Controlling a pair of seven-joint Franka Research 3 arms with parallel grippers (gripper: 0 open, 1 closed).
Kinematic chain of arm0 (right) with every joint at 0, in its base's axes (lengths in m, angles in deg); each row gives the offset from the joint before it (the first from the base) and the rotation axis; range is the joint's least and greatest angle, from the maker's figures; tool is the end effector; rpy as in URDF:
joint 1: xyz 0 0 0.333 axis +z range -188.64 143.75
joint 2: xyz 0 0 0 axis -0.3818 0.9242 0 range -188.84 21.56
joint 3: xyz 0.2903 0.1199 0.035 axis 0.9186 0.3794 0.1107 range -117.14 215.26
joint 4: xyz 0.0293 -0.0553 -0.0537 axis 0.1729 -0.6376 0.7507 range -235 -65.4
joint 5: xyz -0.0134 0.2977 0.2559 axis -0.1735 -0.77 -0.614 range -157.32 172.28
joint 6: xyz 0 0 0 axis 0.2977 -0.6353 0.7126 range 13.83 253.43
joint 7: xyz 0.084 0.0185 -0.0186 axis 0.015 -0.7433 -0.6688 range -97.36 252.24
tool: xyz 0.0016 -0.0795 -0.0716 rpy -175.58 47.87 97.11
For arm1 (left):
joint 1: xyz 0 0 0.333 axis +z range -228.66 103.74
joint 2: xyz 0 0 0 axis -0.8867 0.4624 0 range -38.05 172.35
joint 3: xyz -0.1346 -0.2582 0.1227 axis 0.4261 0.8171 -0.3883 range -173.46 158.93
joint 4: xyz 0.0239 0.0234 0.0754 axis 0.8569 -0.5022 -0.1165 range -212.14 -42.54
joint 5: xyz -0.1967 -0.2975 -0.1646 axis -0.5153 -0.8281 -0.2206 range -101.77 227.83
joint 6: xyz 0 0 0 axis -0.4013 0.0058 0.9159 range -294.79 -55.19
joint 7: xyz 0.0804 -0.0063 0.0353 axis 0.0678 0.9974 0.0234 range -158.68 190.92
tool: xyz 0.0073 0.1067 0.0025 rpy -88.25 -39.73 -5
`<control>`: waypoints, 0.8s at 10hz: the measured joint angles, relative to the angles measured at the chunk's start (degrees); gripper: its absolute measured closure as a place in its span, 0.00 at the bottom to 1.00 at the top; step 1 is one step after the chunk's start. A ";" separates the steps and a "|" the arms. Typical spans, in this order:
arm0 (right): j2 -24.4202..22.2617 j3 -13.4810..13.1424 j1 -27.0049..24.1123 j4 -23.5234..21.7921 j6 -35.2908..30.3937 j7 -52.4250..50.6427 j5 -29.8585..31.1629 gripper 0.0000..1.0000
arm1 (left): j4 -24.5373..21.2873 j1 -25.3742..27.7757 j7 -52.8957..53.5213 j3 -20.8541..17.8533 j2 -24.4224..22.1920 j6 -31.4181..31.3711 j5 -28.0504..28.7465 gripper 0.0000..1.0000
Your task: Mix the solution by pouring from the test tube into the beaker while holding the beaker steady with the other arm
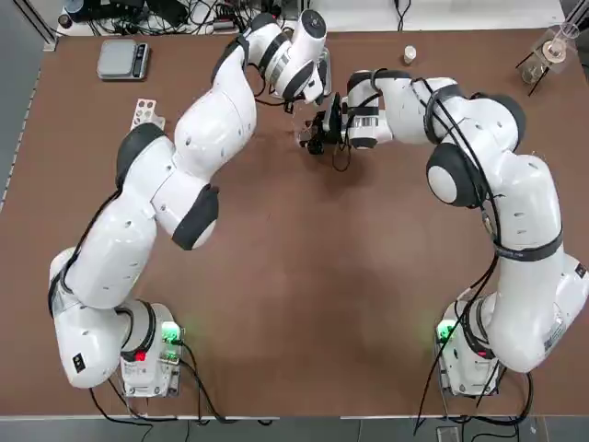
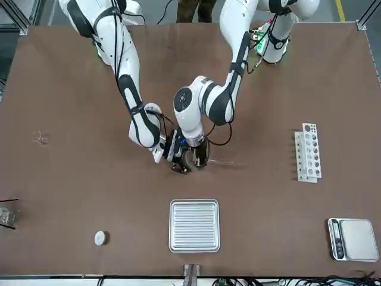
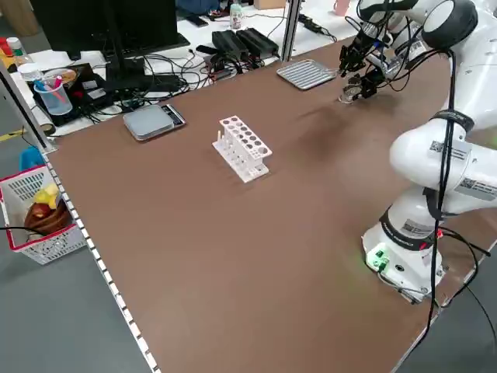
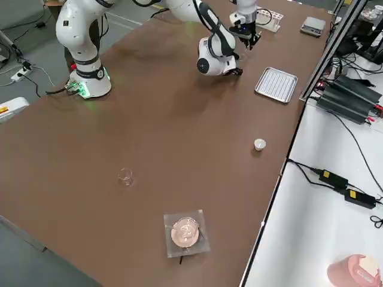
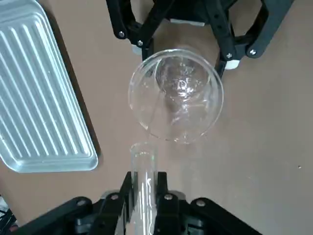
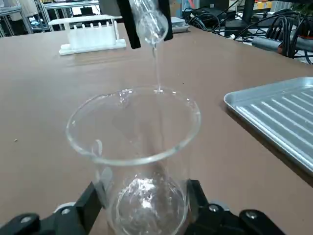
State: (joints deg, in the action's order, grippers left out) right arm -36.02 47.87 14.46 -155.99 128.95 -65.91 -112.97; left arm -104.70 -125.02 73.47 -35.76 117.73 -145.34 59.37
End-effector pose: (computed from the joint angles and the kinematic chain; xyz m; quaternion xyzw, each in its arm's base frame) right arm 0.5327 0.3849 0.1053 -0.6922 -0.4969 -0.4126 0.3221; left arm 0.5570 -0.5115 0.2902 -0.6396 0.7520 0.0201 0.1580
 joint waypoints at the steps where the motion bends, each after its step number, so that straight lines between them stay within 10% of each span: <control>1: 0.00 0.00 0.00 0.00 0.00 0.00 0.00 0.23 | 0.01 -0.16 0.00 -0.01 0.03 -0.21 0.67 0.78; 8: 0.00 0.00 0.00 0.00 0.00 0.00 0.00 0.23 | 0.11 -1.17 0.00 -0.02 0.23 -2.24 6.10 0.78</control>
State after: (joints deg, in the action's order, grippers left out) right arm -36.02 47.87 14.46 -155.99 128.95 -65.91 -112.97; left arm -104.59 -126.19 73.48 -35.78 117.96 -147.58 65.47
